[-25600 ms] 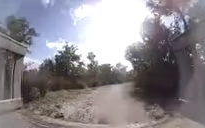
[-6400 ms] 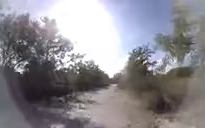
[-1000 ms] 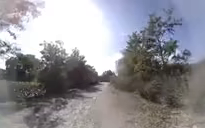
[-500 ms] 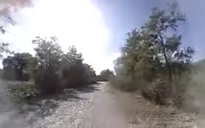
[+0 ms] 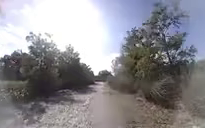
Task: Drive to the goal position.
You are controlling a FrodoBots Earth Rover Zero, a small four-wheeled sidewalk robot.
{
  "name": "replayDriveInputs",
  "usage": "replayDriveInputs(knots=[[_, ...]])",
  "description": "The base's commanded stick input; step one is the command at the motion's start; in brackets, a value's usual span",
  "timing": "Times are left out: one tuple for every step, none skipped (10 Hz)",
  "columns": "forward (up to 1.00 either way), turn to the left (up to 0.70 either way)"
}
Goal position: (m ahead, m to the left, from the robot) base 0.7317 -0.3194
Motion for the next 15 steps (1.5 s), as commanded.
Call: replayDriveInputs(knots=[[0.7, 0.0], [0.7, 0.0], [0.7, 0.0], [0.7, 0.15], [0.7, 0.35], [0.7, 0.28], [0.7, 0.1], [0.7, 0.0], [0.7, 0.0], [0.7, 0.0], [0.7, 0.0], [0.7, 0.0], [0.7, 0.0], [0.7, 0.0], [0.7, 0.0]])
